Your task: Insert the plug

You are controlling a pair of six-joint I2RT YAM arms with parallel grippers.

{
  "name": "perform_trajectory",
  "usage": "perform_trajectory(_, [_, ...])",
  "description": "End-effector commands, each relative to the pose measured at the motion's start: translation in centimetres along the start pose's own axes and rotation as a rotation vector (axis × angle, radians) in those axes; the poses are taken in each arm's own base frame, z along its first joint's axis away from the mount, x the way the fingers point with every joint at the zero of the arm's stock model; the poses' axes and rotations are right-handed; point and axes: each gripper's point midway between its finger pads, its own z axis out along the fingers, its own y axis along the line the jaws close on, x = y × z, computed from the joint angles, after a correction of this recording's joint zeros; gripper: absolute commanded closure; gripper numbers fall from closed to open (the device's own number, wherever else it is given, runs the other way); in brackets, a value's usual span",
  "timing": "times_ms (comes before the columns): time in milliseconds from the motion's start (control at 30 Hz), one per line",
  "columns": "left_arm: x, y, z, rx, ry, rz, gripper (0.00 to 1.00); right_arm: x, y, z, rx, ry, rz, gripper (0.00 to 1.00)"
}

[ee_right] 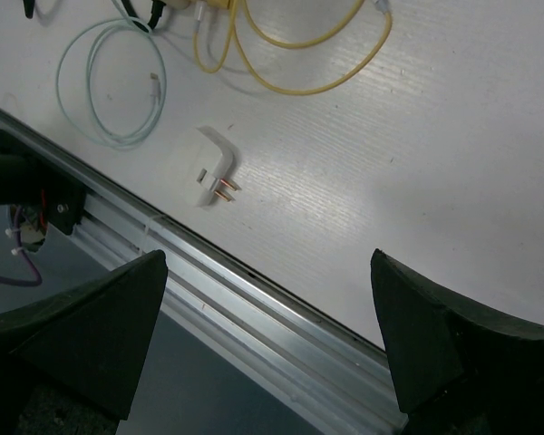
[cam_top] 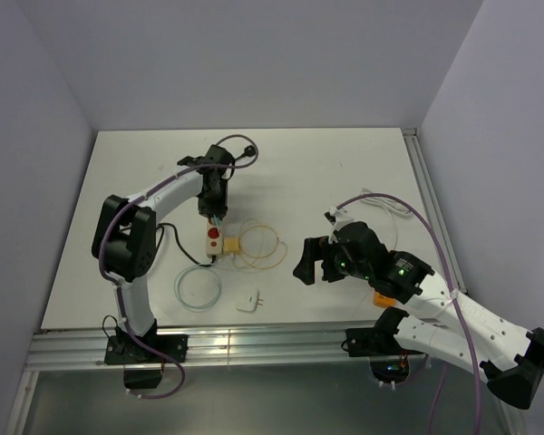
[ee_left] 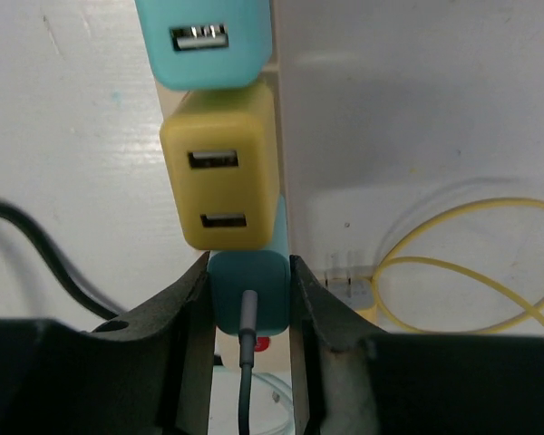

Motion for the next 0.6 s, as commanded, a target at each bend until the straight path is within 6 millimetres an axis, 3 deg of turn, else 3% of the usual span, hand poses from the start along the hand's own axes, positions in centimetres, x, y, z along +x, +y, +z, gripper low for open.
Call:
perform_trajectory(0, [8.5, 2.8, 6.4, -0.031, 0.31, -0.017, 1.0, -0.9, 1.0, 0.1, -0.039, -0.034, -0.001, 0.0])
perform_trajectory(133, [7.9, 4.9, 6.0, -0.061, 0.317, -0.033, 1.0, -1.1, 1.1, 0.0, -0.043, -0.037, -0.002, 0.0])
perform_trajectory(367, [9.1, 4.6, 6.5, -0.078, 0.325, -0.022, 1.0, -0.9, 1.1, 0.1, -0.047, -0.036, 0.003, 0.0])
perform_trajectory(467, [8.5, 4.0, 6.2, -0.049, 0.286, -0.044, 1.0, -0.7, 0.9, 0.4, -0.037, -0.028, -0.003, 0.0])
perform_trajectory(500, [8.0, 3.9, 5.9, -0.046, 0.27, -0.044, 0.87, -0.6, 0.8, 0.4, -0.032, -0.024, -0.003, 0.0])
perform_trajectory(567, [6.8, 3.9, 4.8, -0.041, 0.226, -0.044, 0.72, -0.6, 0.8, 0.4, -0.03, -0.021, -0.006, 0.0])
